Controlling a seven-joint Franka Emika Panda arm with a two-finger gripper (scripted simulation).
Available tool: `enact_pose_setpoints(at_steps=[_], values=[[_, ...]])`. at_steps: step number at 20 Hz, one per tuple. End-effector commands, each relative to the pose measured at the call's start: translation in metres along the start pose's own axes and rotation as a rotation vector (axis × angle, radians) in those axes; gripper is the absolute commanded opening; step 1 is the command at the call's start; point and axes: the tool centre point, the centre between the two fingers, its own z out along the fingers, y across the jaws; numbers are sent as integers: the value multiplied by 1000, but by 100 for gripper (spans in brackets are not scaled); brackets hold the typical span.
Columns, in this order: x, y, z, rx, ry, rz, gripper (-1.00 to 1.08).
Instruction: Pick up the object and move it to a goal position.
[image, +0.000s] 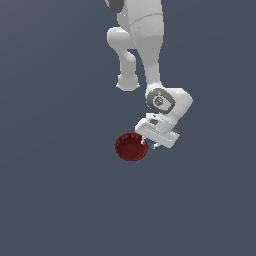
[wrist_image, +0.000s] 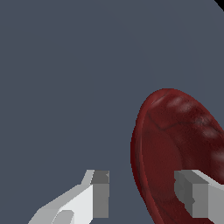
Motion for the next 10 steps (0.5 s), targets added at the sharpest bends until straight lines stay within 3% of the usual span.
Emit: enact_pose_setpoints(at_steps=[1, 10], values=[[0, 0, 2, 0, 0, 0, 28], [-2, 1, 30, -1, -2, 3, 28]])
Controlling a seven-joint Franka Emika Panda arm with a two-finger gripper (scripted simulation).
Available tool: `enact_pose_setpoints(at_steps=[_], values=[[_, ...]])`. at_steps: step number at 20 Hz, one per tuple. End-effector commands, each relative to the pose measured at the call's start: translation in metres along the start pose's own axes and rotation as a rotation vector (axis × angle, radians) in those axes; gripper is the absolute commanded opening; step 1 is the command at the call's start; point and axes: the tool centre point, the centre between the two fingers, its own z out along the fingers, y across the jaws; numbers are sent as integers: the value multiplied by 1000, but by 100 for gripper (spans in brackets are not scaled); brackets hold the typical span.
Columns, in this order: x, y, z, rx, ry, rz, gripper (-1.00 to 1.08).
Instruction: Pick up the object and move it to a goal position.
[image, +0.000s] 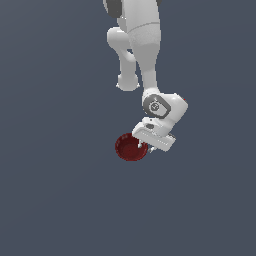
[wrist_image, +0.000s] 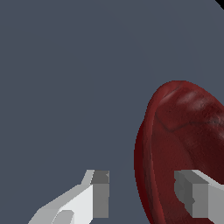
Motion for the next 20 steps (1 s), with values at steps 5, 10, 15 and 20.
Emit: enact_pose_setpoints(at_steps=[5, 10, 15, 20], values=[[1, 0, 5, -1, 1, -1, -100], [1, 0, 5, -1, 1, -1, -100], [1, 0, 5, -1, 1, 0, -100], [1, 7, 6, -1, 1, 0, -100]])
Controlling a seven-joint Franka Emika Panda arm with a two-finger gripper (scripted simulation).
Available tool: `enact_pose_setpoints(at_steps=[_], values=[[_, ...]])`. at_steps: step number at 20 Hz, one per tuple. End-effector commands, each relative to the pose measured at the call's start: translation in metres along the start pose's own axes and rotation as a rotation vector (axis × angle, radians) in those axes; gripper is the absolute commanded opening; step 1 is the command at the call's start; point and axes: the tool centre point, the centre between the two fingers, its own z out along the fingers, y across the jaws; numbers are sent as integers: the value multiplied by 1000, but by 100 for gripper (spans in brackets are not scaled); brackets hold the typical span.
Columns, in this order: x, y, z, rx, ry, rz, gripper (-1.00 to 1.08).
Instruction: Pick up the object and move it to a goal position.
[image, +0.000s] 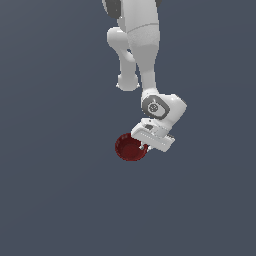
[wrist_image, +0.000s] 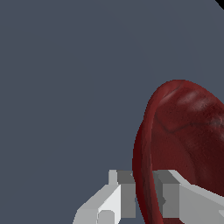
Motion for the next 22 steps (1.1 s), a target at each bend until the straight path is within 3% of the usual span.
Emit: enact_pose_setpoints(at_steps=[1, 10, 22], values=[[0, 7, 2, -2, 0, 1, -100], [-1, 53, 11, -4, 0, 1, -100], [-1, 154, 31, -7, 1, 1, -100]])
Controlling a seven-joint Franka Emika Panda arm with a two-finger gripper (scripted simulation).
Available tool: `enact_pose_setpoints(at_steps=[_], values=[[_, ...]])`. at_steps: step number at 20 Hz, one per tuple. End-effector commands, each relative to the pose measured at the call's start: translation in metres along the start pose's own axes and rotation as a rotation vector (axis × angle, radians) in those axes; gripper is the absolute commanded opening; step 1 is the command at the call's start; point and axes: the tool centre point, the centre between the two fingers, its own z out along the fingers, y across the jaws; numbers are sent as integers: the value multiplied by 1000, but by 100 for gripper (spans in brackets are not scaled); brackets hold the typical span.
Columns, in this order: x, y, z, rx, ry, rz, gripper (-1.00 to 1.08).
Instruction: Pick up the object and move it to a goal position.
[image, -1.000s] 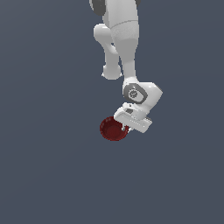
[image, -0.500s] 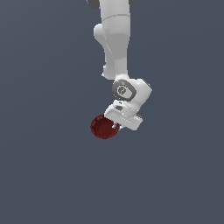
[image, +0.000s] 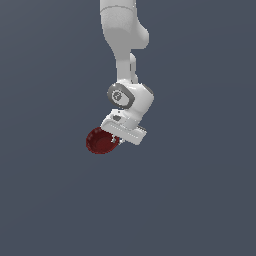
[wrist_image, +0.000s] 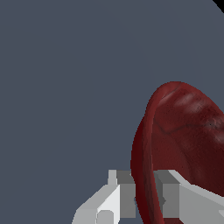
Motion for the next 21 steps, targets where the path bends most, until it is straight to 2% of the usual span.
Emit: enact_pose_setpoints(at_steps=[1, 11, 16, 21], values=[[1, 22, 4, -1, 3, 1, -100], [3, 86, 17, 1, 3, 1, -100], [4, 103, 21, 3, 3, 1, -100], [4, 108, 22, 4, 3, 1, -100]])
